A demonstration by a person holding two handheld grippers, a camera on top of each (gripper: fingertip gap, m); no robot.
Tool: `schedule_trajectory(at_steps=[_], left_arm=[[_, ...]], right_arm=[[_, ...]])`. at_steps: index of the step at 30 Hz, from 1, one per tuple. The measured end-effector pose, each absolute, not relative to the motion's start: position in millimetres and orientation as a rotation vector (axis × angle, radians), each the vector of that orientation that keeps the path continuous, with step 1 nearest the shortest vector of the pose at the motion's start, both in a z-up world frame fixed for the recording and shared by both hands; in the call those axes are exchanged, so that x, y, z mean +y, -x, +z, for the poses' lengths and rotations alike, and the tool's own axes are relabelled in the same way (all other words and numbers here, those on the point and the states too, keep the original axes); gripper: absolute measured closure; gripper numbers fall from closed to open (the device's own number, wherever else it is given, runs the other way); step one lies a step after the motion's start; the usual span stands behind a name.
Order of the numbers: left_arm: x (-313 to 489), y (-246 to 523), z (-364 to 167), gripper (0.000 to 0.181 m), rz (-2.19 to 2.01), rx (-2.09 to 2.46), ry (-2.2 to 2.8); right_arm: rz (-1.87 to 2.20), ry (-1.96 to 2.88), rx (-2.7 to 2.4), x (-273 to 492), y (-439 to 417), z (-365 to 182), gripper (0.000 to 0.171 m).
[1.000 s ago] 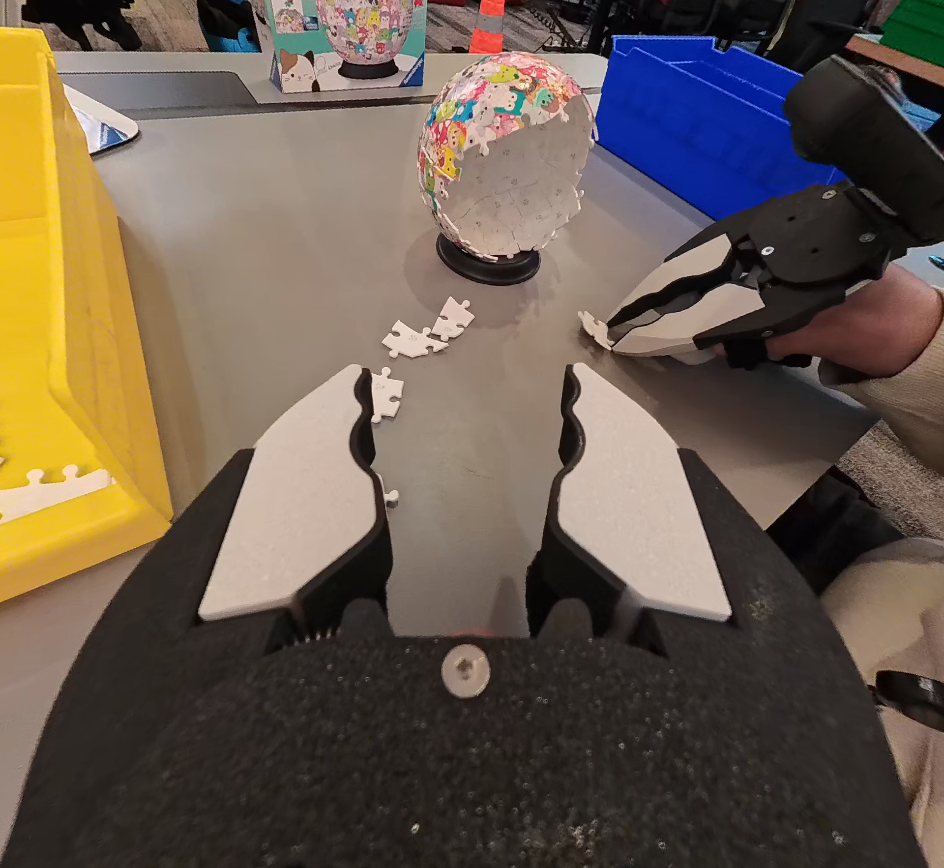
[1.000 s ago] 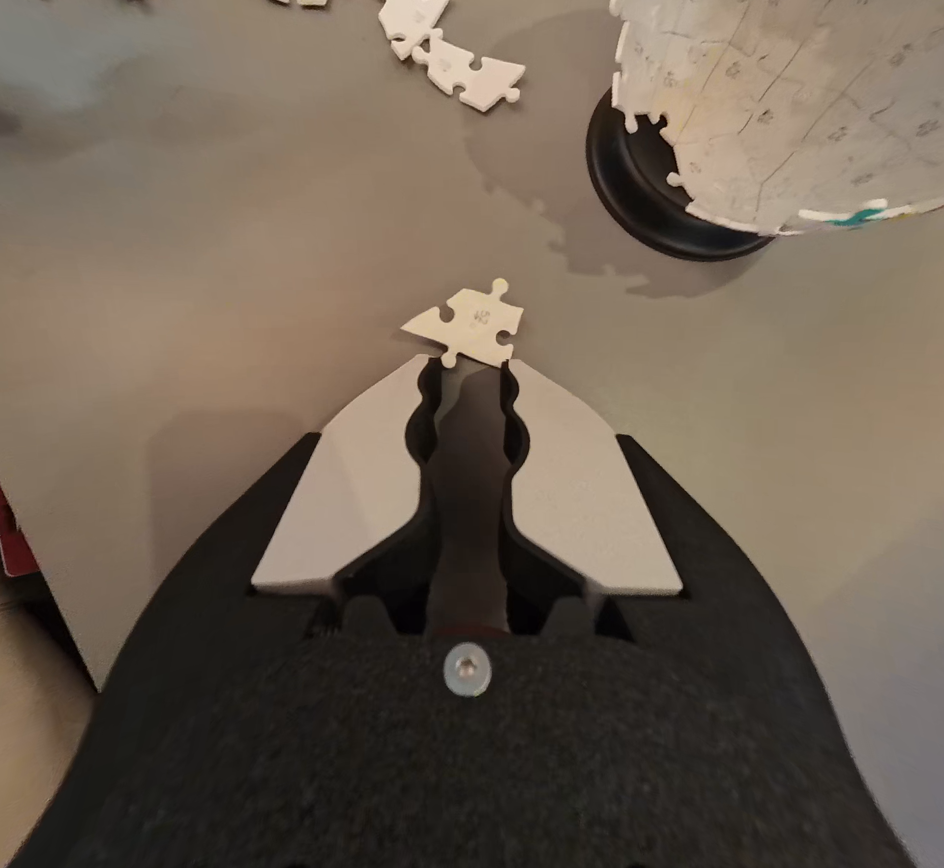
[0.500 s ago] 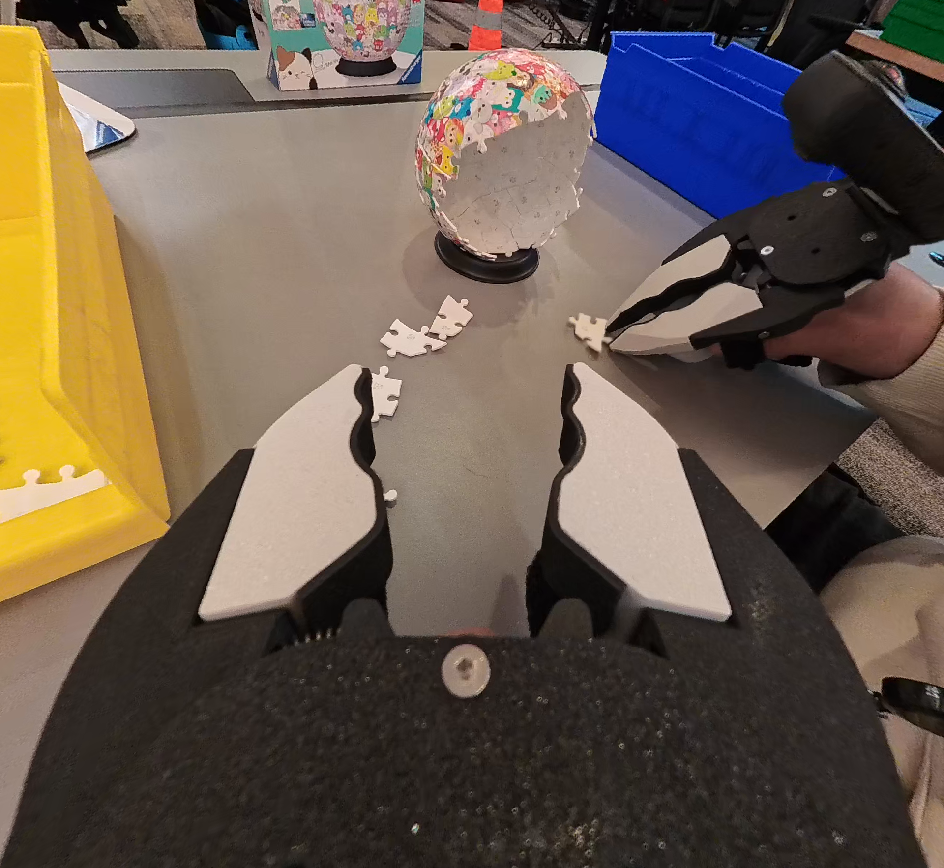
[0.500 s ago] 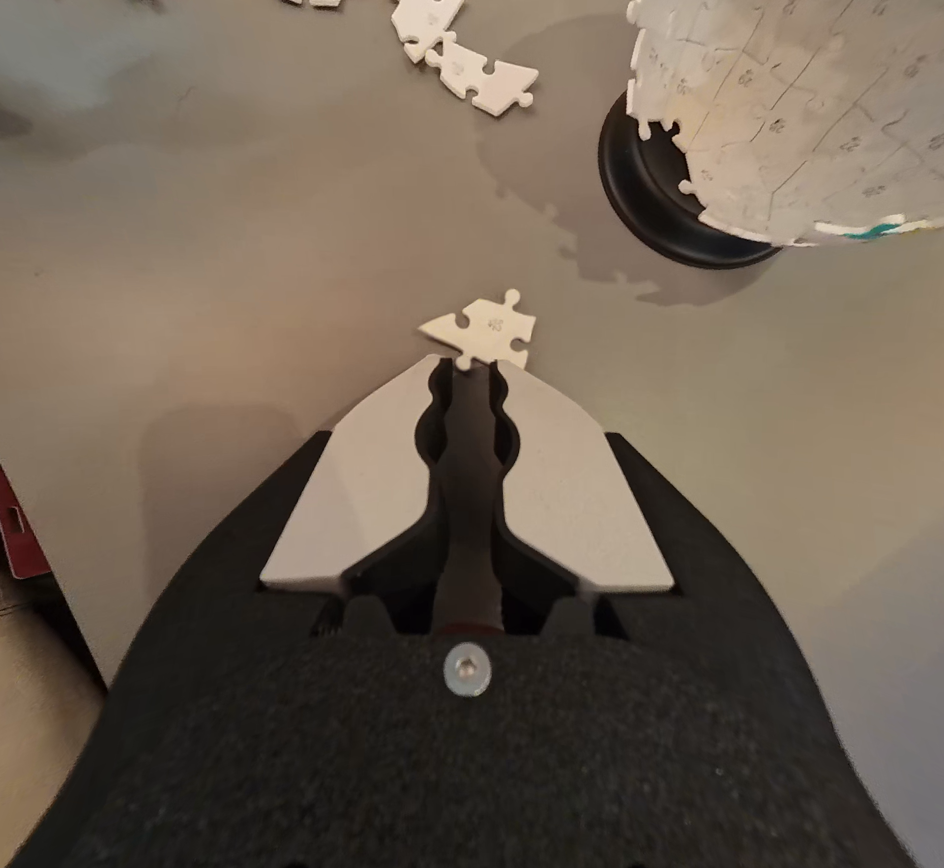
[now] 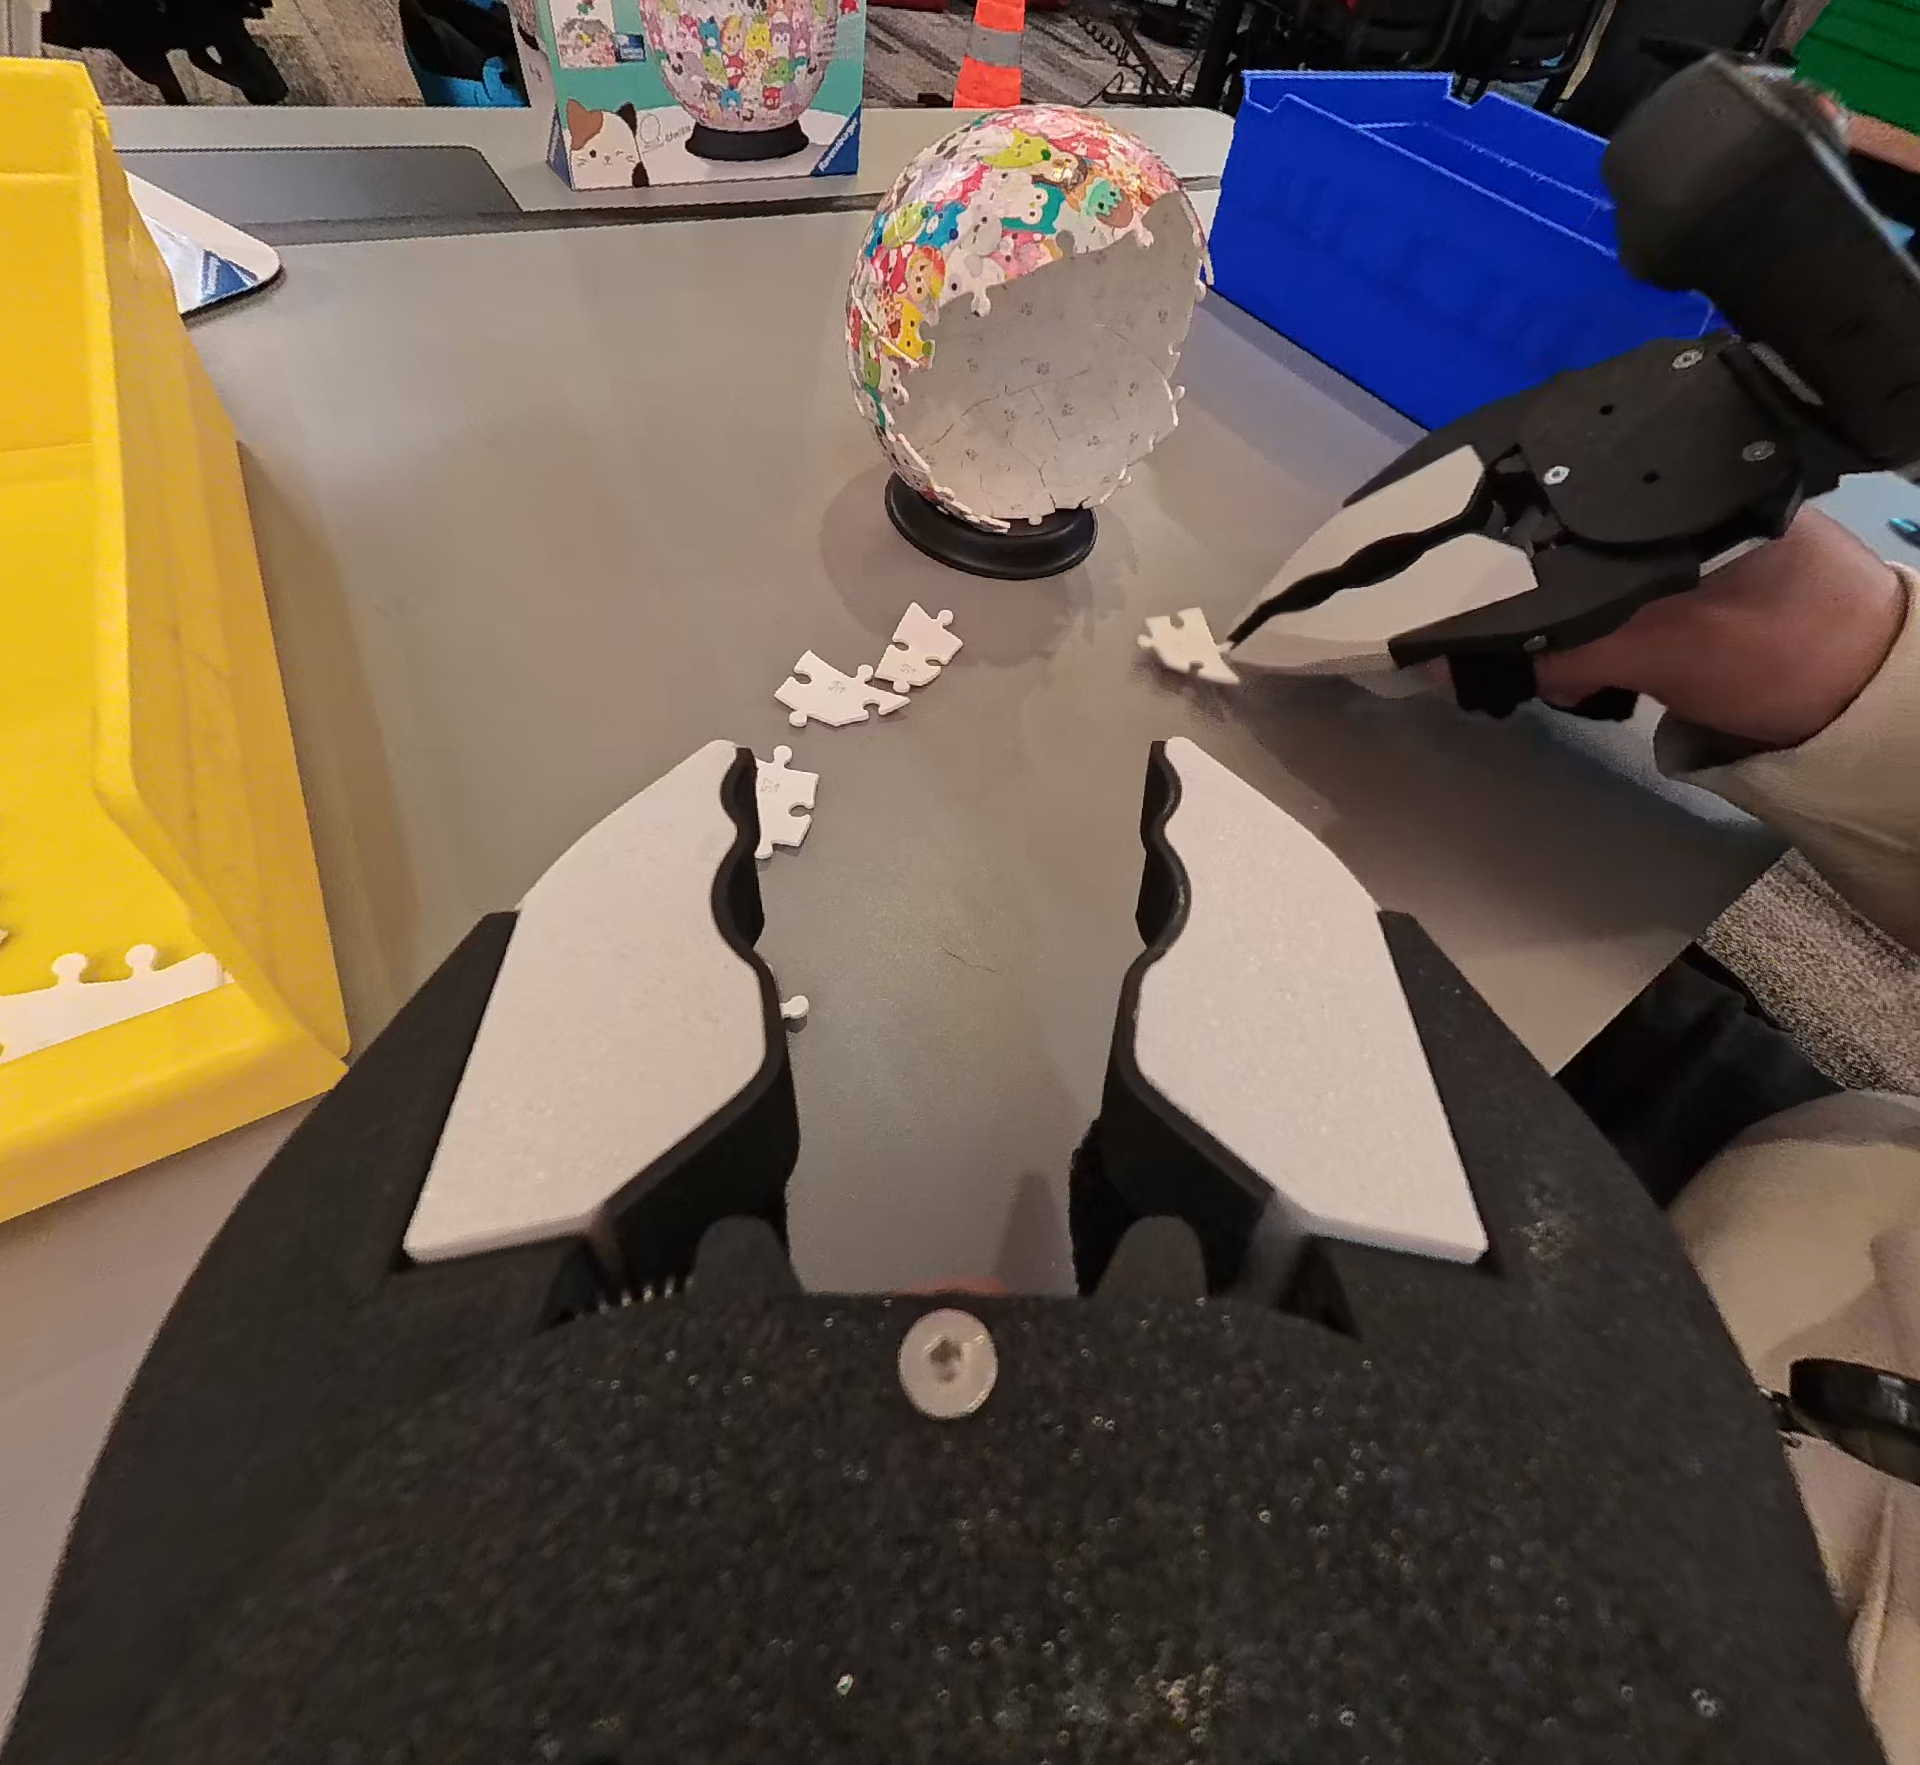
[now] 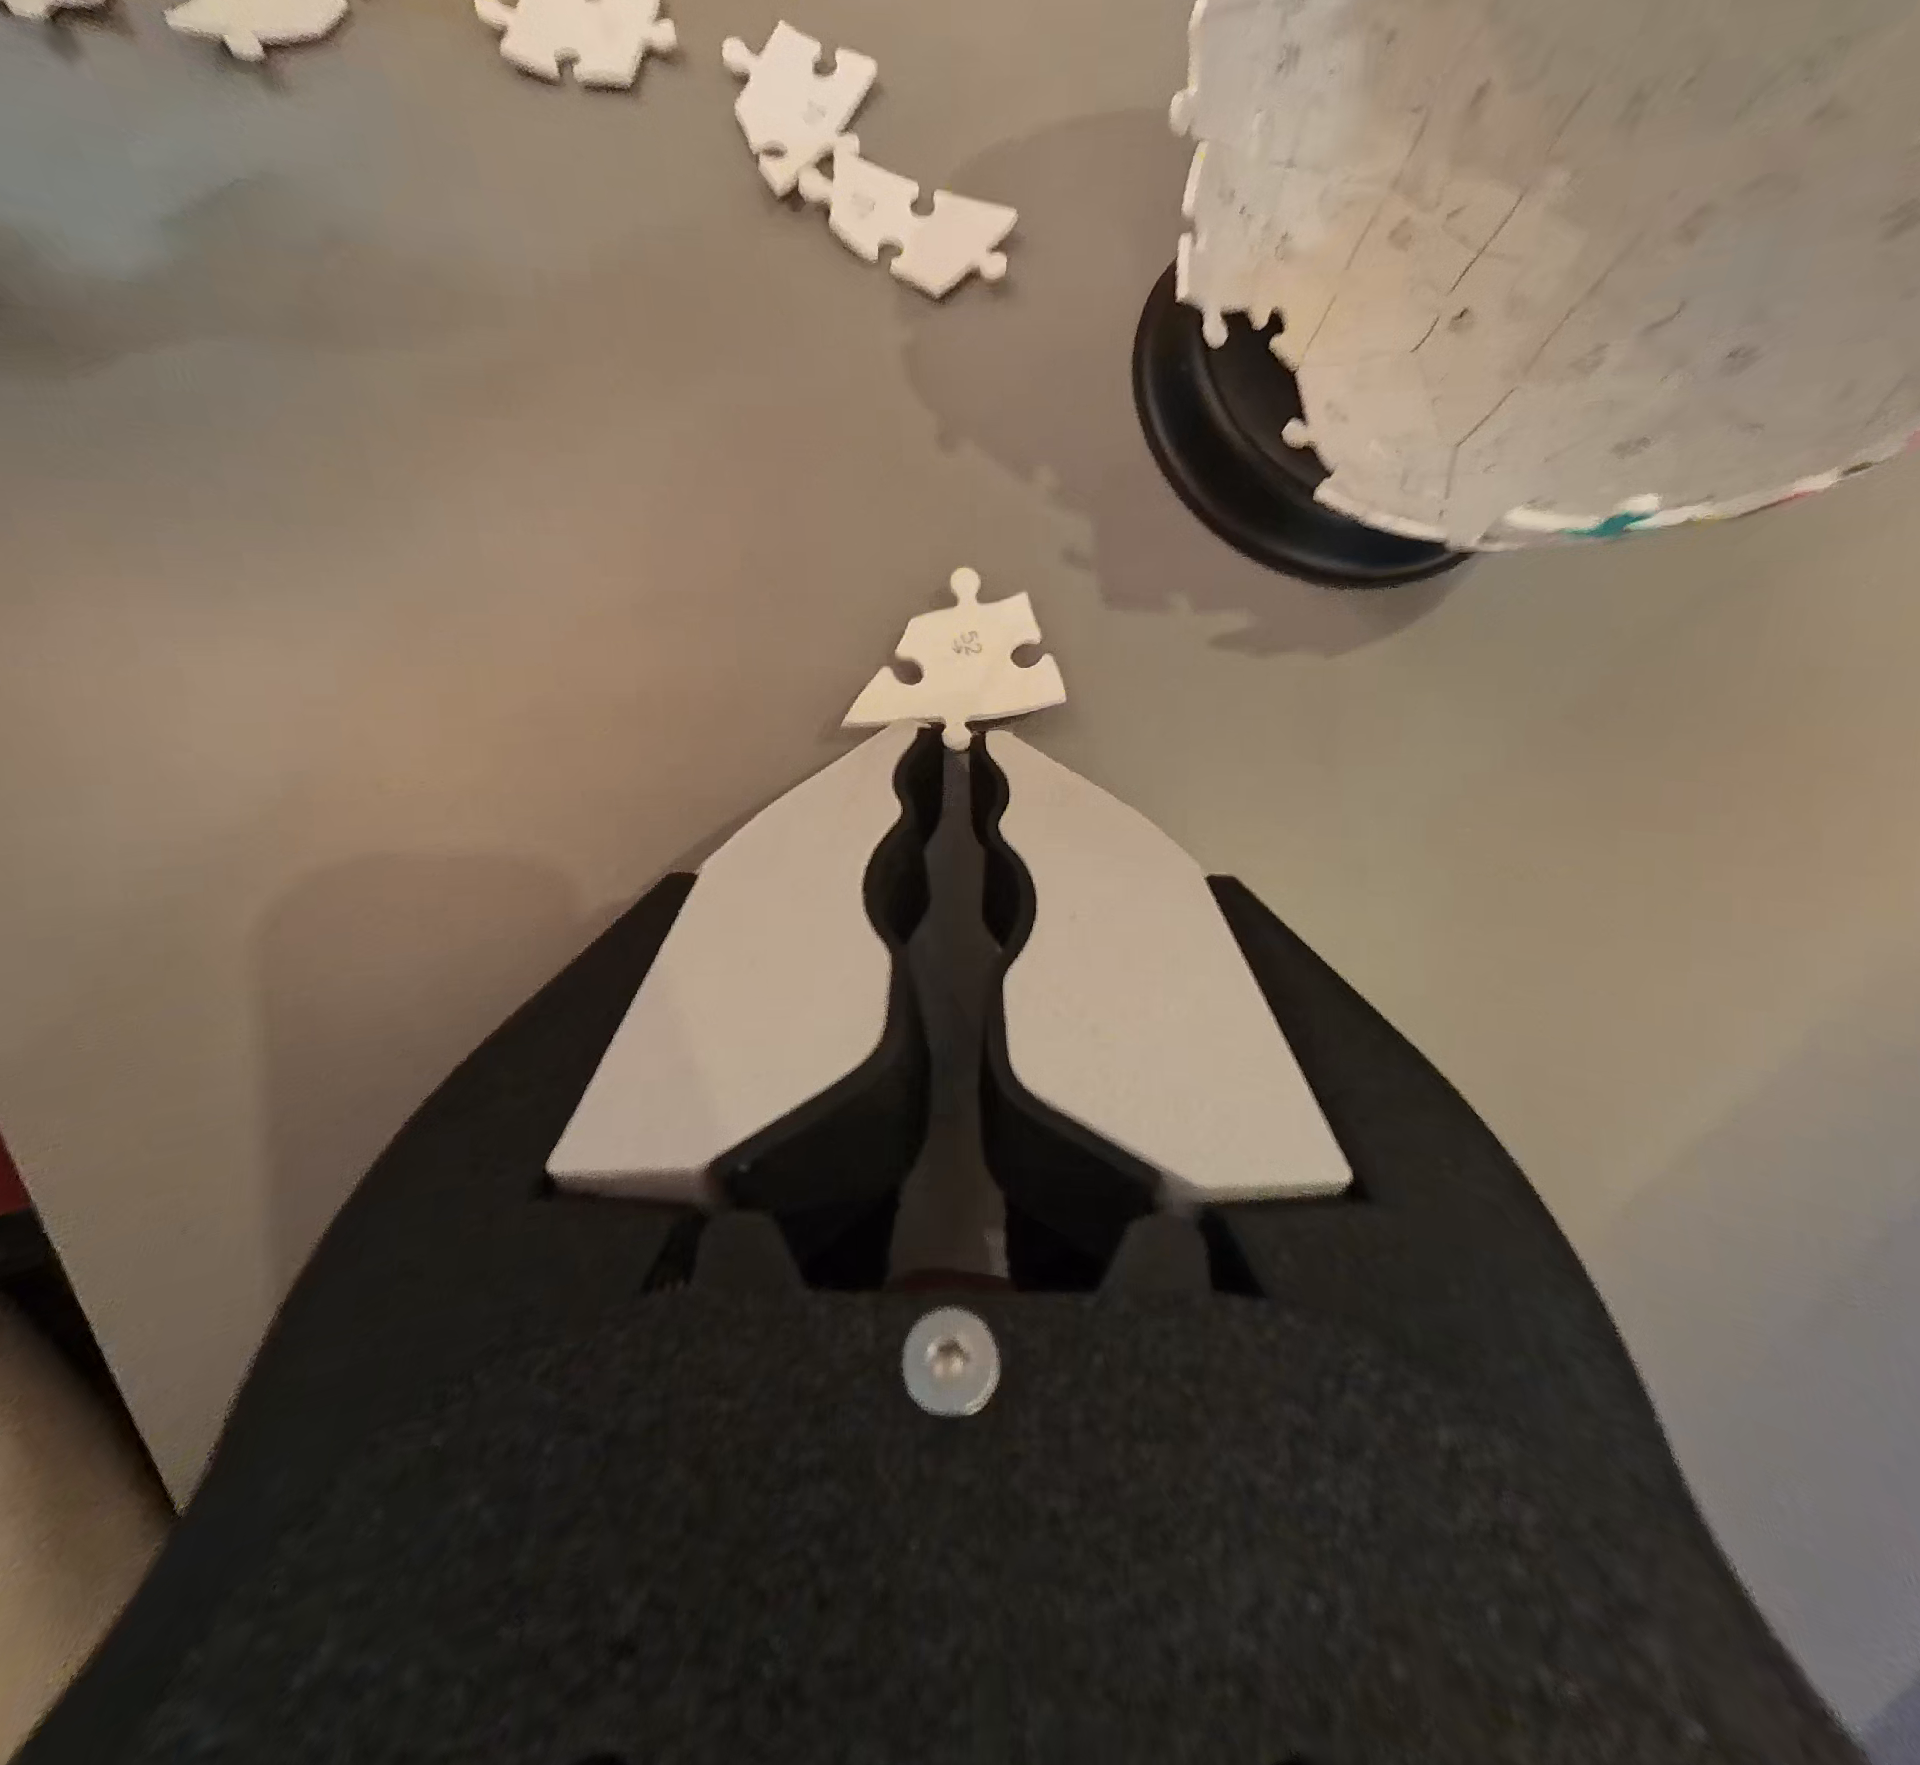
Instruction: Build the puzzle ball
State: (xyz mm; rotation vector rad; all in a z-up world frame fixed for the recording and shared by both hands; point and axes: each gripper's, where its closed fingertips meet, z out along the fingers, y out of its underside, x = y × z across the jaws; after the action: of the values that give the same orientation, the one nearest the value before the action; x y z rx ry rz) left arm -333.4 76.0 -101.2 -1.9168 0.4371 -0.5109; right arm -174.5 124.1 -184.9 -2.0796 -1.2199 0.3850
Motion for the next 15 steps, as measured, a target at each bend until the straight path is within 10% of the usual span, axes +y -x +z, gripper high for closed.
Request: schedule_trajectory(at_steps=[15], left_arm=[[78.6, 335.4, -102.7, 0.111, -0.496, 0.441, 1.920]], right_arm=[[0.331, 2.096, -1.214, 192.6, 199.8, -161.4, 0.167]])
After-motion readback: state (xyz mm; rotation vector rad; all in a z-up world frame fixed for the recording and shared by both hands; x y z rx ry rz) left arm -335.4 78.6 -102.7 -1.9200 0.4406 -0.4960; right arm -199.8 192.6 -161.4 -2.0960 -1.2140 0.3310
